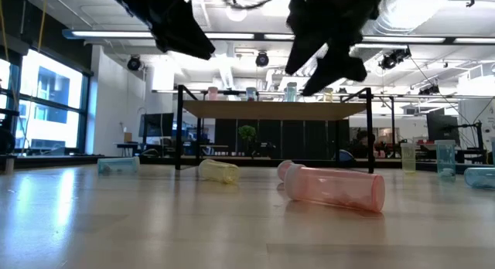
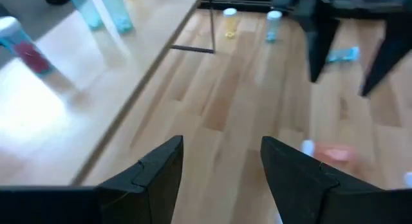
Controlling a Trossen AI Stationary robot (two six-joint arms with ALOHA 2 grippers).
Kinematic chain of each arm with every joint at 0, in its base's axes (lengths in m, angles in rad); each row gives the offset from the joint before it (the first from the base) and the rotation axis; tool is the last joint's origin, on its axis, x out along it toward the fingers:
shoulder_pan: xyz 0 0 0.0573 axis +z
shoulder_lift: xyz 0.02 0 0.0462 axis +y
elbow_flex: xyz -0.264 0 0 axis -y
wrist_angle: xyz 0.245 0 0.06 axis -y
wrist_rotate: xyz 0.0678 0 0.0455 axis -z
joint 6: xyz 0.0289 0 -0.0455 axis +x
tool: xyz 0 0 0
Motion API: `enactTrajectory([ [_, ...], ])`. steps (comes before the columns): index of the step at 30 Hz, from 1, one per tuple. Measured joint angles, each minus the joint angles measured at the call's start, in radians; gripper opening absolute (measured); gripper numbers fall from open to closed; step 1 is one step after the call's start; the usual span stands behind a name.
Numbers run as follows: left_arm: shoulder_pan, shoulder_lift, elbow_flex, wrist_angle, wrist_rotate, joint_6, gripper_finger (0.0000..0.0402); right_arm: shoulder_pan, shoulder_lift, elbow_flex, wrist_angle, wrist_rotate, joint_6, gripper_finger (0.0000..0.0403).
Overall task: Pick and place medicine bottles onto shelf by color
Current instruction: Put the pink pill bottle on the shelf aligned with the other pink pill bottle
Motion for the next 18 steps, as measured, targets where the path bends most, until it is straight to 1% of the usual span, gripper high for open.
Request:
enactTrajectory([
  [4,0.04,0.0,0.0,-0.014,0.0,0.013,0.02,0.023,0.075,0.021,-0.008,-0.009,0.103,0.0236],
  [9,0.066,0.0,0.0,-0.048,0.004,0.013,0.02,0.046,0.151,0.032,-0.005,-0.023,0.203,0.0236],
  [18,0.07,0.0,0.0,-0.079,0.08,-0.006,0.02,0.091,0.231,0.032,0.009,-0.02,0.33,0.0236],
])
